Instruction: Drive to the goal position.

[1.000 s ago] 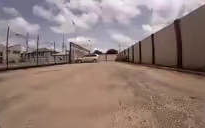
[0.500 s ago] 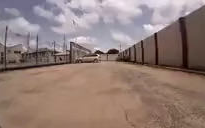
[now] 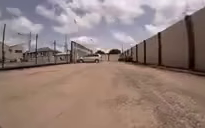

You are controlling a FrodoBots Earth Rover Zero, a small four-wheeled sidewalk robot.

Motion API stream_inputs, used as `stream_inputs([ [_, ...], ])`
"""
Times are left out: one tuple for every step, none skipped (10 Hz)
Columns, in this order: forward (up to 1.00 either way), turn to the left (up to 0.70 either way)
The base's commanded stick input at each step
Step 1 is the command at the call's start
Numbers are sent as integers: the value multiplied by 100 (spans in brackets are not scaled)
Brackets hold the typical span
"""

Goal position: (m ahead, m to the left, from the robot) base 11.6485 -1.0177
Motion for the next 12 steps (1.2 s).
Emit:
stream_inputs([
  [85,0],
  [85,0],
  [85,0],
  [85,0],
  [85,0],
  [85,0],
  [85,0],
  [85,0],
  [85,0],
  [85,0],
  [85,0],
  [85,0],
])
